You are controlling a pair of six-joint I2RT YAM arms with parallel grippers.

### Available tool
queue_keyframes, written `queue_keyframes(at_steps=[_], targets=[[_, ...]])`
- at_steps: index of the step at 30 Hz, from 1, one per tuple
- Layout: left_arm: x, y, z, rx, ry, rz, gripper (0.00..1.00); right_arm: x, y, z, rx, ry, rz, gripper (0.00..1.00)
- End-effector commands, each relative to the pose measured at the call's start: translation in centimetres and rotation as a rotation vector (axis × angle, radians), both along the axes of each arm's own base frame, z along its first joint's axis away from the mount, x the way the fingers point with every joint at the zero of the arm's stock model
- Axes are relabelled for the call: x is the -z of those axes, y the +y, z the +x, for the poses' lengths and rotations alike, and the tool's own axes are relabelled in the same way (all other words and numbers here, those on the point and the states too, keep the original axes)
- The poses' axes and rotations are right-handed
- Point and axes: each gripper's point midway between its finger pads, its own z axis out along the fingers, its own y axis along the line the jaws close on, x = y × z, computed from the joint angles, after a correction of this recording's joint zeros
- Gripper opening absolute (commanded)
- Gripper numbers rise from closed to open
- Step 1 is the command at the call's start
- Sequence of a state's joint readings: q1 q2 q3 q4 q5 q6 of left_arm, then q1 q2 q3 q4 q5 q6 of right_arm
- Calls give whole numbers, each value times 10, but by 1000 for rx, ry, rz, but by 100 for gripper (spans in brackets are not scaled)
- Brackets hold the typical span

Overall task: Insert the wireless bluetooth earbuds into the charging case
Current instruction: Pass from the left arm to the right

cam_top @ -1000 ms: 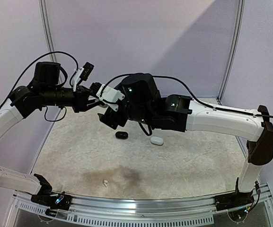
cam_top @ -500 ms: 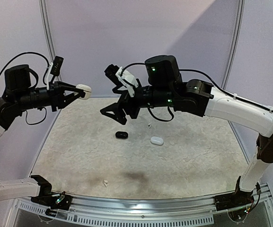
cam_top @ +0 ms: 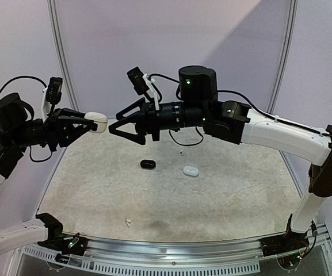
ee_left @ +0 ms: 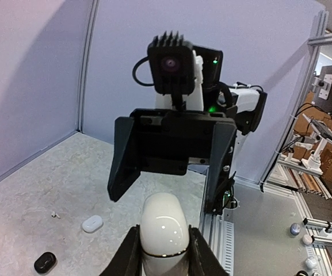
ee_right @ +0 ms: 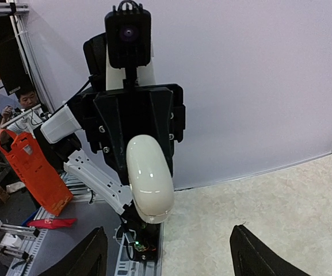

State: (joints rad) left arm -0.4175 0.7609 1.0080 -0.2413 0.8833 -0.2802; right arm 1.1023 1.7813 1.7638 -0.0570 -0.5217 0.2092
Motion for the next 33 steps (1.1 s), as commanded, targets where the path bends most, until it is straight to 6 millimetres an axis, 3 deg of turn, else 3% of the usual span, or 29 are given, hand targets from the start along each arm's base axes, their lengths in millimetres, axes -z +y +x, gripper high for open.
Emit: queue_keyframes(at_steps=[1, 13, 28, 33], targets=[[-9, -1, -10, 48, -29, -49, 0, -5, 17, -14, -62, 78, 13, 72], [-7, -2, -17, 73, -10, -67, 0, -4, 32, -21, -90, 109, 33, 36], [-4, -5, -14, 74, 5, -63, 0, -5, 35, -24, -108, 110, 36, 45], [-3, -6, -13, 74, 7, -59, 0, -6, 36, -27, -130, 107, 38, 25]])
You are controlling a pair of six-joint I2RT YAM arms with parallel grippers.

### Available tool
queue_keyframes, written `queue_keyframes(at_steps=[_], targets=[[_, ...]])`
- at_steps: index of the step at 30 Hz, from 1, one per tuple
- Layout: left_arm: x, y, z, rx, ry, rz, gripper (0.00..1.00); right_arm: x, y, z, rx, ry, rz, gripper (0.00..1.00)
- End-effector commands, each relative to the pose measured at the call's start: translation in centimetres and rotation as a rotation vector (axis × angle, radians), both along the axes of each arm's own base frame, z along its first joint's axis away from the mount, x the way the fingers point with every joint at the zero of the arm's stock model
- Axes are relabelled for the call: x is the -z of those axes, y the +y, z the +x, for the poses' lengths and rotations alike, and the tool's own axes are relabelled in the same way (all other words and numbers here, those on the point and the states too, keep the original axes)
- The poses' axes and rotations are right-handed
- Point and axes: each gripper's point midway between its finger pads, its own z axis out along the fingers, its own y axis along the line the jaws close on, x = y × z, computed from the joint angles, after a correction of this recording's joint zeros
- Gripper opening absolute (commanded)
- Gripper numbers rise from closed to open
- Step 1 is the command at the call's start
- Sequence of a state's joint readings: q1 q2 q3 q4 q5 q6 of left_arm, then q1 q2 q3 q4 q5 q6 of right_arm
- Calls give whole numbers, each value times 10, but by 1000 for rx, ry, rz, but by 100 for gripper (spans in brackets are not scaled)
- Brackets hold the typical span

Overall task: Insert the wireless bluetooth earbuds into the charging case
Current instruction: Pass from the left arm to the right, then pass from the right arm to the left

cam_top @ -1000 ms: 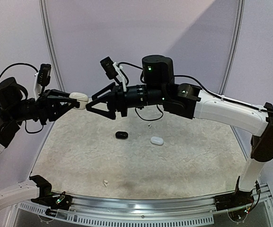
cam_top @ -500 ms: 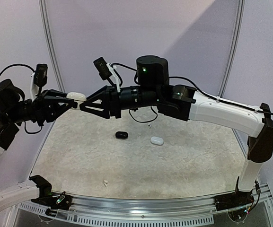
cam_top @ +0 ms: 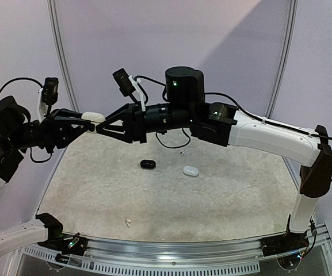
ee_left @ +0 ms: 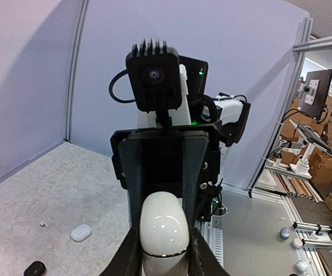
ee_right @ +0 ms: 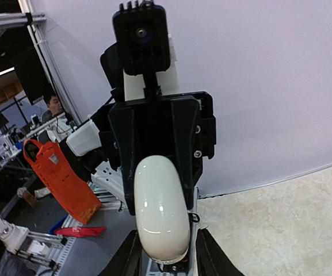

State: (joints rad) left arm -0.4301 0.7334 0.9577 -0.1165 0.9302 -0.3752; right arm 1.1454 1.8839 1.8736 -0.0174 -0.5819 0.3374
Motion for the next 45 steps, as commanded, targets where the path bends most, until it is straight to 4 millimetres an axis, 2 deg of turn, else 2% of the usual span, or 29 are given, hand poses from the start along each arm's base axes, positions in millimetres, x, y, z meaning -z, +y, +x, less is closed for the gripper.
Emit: queue_keyframes(at_steps=[1, 5, 6, 7, 8, 10, 11, 12, 14, 18, 20, 22, 23, 27, 31, 38, 42, 45], targets=[[5, -4, 1, 11, 10, 5, 0, -1, 7, -7, -40, -4, 11, 21], [14, -4, 1, 8, 25, 27, 0, -1, 5, -7, -37, -13, 5, 2], [19, -3, 1, 4, 29, 43, 0, 2, 4, -5, -25, -20, -5, 0], [24, -3, 1, 0, 30, 63, 6, 3, 2, -4, -9, -27, -14, 0], [29, -2, -1, 2, 26, 82, 19, 6, 0, -2, 8, -39, -23, 0], [39, -1, -5, 13, 24, 123, 58, 4, -9, 0, 40, -65, -33, 0], [42, -1, -7, 20, 18, 140, 72, 5, -12, 1, 57, -80, -48, 0], [45, 0, -8, 21, 11, 159, 81, 3, -17, 2, 75, -91, -62, 0], [51, 2, -9, 15, -10, 200, 86, 9, -24, 4, 106, -123, -106, 0], [59, 3, -9, 18, -67, 253, 84, 17, -35, 3, 165, -243, -185, 0], [60, 2, -6, 10, -84, 260, 78, 19, -37, -4, 176, -347, -211, 0], [60, 1, 0, -6, -89, 261, 65, 18, -39, -9, 170, -412, -214, 0], [58, 0, 0, 1, -96, 255, 63, 18, -38, -11, 163, -436, -211, 0], [49, -8, -2, 31, -140, 222, 58, 17, -37, -12, 157, -464, -207, 0], [51, -15, -6, 61, -166, 220, 50, 15, -35, -13, 157, -469, -198, 0], [55, -22, -20, 138, -161, 195, 49, 15, -33, -13, 166, -474, -200, 0], [50, -23, -18, 129, -166, 182, 35, 15, -32, -14, 161, -476, -198, 0], [47, -23, -18, 129, -165, 168, 35, 16, -31, -14, 158, -477, -203, 0]])
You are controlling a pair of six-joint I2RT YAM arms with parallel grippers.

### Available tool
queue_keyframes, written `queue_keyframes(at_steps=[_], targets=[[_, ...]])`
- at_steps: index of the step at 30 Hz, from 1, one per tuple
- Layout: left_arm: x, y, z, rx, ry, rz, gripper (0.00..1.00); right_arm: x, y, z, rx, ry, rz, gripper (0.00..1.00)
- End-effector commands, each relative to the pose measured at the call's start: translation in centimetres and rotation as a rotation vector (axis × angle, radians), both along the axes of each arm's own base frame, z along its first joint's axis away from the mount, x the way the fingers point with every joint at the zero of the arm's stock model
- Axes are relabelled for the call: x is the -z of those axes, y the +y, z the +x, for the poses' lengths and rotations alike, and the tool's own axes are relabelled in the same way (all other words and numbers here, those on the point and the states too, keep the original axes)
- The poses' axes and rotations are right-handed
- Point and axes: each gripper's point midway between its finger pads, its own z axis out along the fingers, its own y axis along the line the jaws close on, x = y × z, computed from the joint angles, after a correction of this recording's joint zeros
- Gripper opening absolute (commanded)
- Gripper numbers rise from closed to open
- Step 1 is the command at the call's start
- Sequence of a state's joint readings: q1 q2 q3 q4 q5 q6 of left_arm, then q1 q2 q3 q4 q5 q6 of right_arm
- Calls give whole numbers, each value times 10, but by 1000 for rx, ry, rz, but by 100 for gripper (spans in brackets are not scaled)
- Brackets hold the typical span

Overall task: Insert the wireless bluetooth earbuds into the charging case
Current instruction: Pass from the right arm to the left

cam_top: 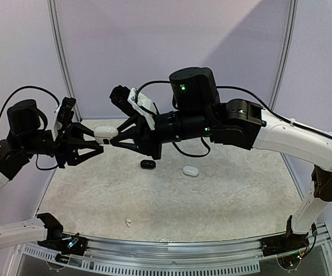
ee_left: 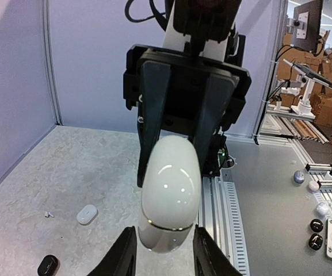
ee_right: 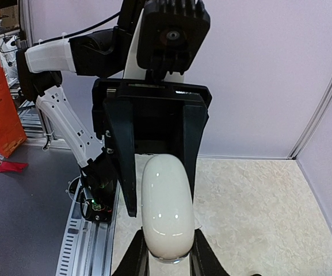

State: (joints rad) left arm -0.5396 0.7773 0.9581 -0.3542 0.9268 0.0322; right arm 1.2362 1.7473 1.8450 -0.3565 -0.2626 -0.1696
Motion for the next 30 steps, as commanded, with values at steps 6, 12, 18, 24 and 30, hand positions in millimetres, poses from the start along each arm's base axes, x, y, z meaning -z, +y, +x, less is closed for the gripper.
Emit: queue_keyframes(at_steps=[6, 12, 18, 24, 30], targets=[[-6, -3, -5, 25, 7, -33, 29, -1, 3, -1, 1, -13, -10, 0], [-6, -3, -7, 35, 6, -35, 10, -2, 4, 0, 2, -11, -5, 0], [-9, -3, -10, 46, 18, -46, 17, 1, 6, 0, 2, -3, -11, 0], [-11, -5, -9, 49, 33, -68, 33, -3, 9, 1, -2, -8, 9, 0], [-7, -5, -11, 57, 37, -58, 30, -7, 9, 1, 1, -11, 24, 0]])
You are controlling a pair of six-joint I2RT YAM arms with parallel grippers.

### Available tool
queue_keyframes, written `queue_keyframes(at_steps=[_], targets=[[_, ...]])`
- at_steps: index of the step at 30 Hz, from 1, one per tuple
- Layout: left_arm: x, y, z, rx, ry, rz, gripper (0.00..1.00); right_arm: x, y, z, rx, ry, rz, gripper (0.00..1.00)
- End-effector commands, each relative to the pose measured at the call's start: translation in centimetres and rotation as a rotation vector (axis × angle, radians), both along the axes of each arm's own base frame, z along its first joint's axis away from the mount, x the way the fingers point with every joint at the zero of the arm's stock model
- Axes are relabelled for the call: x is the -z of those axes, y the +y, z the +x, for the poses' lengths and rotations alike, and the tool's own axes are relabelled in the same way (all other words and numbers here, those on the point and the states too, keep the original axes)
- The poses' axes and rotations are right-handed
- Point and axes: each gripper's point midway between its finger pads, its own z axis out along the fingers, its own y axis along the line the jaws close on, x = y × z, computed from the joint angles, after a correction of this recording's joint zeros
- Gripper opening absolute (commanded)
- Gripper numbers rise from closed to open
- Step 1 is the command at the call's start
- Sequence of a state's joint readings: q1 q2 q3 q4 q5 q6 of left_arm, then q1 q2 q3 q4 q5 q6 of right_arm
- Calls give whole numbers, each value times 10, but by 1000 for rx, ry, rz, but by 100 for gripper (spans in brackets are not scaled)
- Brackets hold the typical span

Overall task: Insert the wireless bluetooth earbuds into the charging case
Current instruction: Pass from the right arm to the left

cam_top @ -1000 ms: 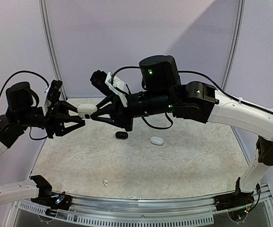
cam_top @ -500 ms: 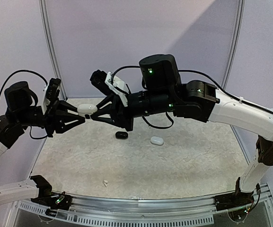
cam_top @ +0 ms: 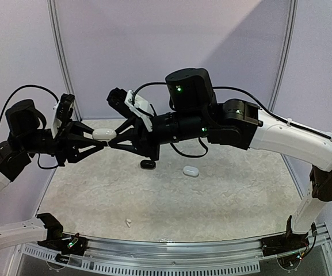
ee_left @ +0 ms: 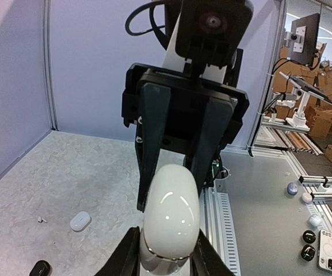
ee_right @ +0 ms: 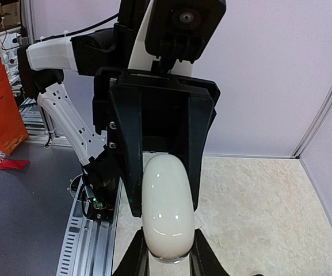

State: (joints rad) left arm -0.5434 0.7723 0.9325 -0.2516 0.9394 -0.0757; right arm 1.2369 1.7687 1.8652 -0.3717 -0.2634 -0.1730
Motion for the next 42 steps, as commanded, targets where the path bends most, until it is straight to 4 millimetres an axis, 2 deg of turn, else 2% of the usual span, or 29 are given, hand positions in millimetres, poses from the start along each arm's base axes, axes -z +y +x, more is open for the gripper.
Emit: queue_keyframes(at_steps=[1, 4, 8, 11, 16, 22, 27, 32, 38, 42], targets=[[4, -3, -10, 50, 3, -1, 31, -14, 4, 0, 2, -14, 44, 0], [8, -3, -10, 49, 10, 4, 36, -20, 4, -1, -1, -20, 63, 0], [9, -3, -10, 48, 11, 4, 37, -24, 4, -1, -1, -28, 76, 0], [7, -3, -10, 44, 7, 0, 32, -23, 4, -1, -4, -28, 74, 0], [2, -3, -9, 42, 1, -9, 31, -16, 5, -1, -1, -18, 56, 0], [-3, -3, -9, 43, -4, -24, 25, -9, 6, 1, 3, -9, 34, 0], [-3, -3, -10, 50, 6, -24, 33, 1, 6, 3, 16, 1, 0, 0], [-6, -4, -10, 52, 9, -18, 26, 5, 5, 1, 10, 12, -3, 0], [-7, -2, -11, 44, 2, -21, 1, 8, 7, 0, 1, 8, -15, 0], [-6, -1, -12, 41, 0, -20, 0, 11, 8, 1, 6, 14, -25, 0]])
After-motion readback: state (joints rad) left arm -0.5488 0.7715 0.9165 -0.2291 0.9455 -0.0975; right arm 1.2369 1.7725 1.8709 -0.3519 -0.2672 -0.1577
